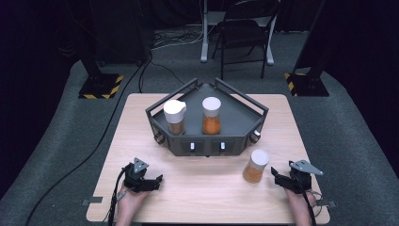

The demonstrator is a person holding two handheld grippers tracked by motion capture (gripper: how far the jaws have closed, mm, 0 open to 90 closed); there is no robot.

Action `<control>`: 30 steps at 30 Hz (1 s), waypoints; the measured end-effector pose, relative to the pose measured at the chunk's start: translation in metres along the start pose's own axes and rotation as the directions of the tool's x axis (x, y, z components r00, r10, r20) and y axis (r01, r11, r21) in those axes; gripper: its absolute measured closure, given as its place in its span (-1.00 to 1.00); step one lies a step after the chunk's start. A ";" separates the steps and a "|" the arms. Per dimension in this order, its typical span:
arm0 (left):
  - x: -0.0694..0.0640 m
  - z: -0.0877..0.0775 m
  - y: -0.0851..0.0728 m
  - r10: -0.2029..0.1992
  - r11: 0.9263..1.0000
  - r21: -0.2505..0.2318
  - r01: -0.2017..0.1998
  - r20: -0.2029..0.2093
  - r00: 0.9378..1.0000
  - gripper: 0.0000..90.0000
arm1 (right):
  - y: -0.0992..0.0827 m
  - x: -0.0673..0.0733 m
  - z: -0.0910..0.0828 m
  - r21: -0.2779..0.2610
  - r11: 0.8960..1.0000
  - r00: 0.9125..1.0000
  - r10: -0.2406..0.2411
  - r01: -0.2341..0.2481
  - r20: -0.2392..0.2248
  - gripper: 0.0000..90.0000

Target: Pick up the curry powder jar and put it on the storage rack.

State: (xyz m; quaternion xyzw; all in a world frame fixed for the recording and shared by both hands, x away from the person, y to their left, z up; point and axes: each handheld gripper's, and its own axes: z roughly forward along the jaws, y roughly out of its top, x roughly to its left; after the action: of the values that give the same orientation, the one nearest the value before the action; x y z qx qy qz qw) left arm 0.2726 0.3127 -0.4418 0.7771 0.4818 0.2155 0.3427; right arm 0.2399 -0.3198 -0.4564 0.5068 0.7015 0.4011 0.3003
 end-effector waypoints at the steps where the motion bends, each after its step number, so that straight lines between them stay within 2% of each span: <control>1: 0.000 0.000 0.000 0.000 1.000 0.000 0.000 0.000 1.000 -0.81 | 0.000 0.000 0.000 0.001 1.000 1.000 0.002 -0.002 -0.002 -0.59; 30: 0.000 0.000 0.000 0.000 1.000 0.000 0.000 0.000 1.000 -0.81 | 0.001 0.000 0.000 0.008 1.000 1.000 -0.007 0.007 -0.007 -0.60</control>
State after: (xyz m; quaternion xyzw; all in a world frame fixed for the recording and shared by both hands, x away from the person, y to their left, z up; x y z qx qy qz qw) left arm 0.2726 0.3127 -0.4418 0.7771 0.4818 0.2155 0.3428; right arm 0.2410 -0.3198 -0.4555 0.5043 0.7059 0.3990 0.2970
